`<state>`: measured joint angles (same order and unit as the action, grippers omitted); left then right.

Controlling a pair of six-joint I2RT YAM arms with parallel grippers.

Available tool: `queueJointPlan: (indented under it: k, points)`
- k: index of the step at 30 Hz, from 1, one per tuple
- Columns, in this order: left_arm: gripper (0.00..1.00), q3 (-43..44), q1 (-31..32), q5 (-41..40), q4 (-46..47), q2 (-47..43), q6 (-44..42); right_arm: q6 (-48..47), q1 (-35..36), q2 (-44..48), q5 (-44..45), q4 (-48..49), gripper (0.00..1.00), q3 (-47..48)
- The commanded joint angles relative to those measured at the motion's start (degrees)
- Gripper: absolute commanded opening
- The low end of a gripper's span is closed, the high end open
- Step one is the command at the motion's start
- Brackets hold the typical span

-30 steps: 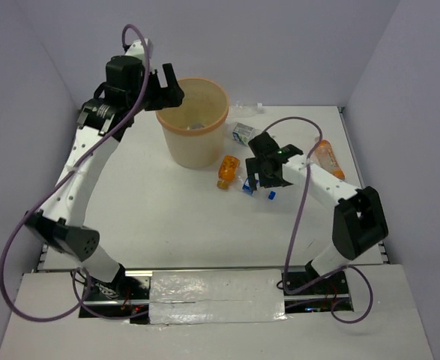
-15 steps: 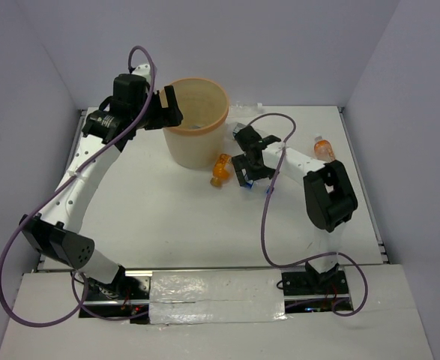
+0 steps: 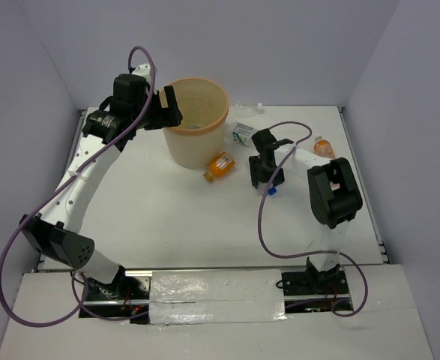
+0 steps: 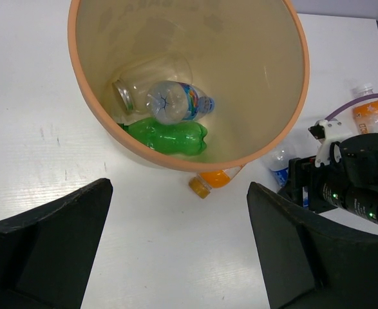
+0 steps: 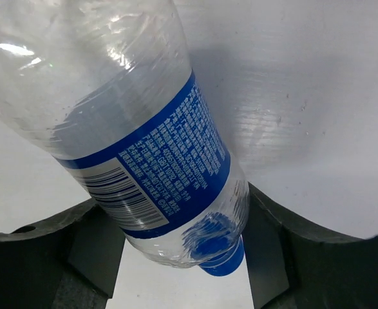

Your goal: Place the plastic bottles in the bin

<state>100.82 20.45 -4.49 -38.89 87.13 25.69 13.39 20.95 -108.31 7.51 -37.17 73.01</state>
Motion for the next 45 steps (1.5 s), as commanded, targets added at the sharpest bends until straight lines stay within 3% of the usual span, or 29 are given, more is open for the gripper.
queueJointPlan:
  k: [1, 3, 10, 14, 17, 22, 25, 29, 32, 36, 39, 45]
  points:
    - [1.0, 0.7, 0.2, -1.2, 1.4, -1.2, -0.7, 2.4, 0.1, 6.1, 0.0, 0.9, 0.61, -0.2]
    - [1.0, 1.1, 0.2, -1.7, 0.8, -1.0, -1.3, 3.7, 0.1, 8.5, 0.6, -0.8, 0.57, 0.3]
    - [0.99, 6.1, 0.1, -5.9, -3.8, -1.2, -3.1, 6.3, 1.4, 23.4, -0.6, -8.0, 0.57, 7.1]
    - [1.0, 7.1, 0.1, -13.7, -6.5, -2.9, -2.3, 8.8, 3.5, 25.1, -2.8, -9.0, 0.58, 20.7]
    - [1.0, 3.5, 0.0, -16.2, -5.2, -6.6, -0.2, 9.6, 6.6, 21.5, -3.6, -9.0, 0.59, 32.4]
    - [0.99, -1.8, -0.2, -20.8, -5.0, -11.3, 3.4, 10.3, 9.9, 6.5, -2.8, -10.1, 0.6, 56.8]
    - [1.0, -4.5, -0.7, -19.4, -4.9, -13.9, 5.3, 11.7, 11.2, -0.7, -2.8, -6.4, 0.6, 64.6]
    - [0.99, -7.9, -0.7, -16.8, -5.0, -16.3, 6.7, 14.5, 12.6, -3.7, -3.2, 3.8, 0.62, 61.5]
    - [0.99, -8.3, -0.7, -17.0, -6.5, -16.4, 7.5, 11.7, 14.6, -9.2, -1.3, 5.5, 0.66, 64.6]
    - [1.0, -9.7, -0.7, -16.5, -6.5, -17.2, 7.5, 10.5, 16.1, -16.8, -2.7, 1.9, 0.89, 74.5]
    - [0.99, -9.7, -0.8, -16.4, -6.5, -17.4, 7.7, 11.4, 15.8, -13.5, -1.5, 4.7, 1.0, 68.7]
    - [1.0, -7.8, -0.8, -17.7, -6.7, -16.6, 6.7, 11.4, 12.3, -5.4, 8.1, -3.8, 1.0, 67.5]
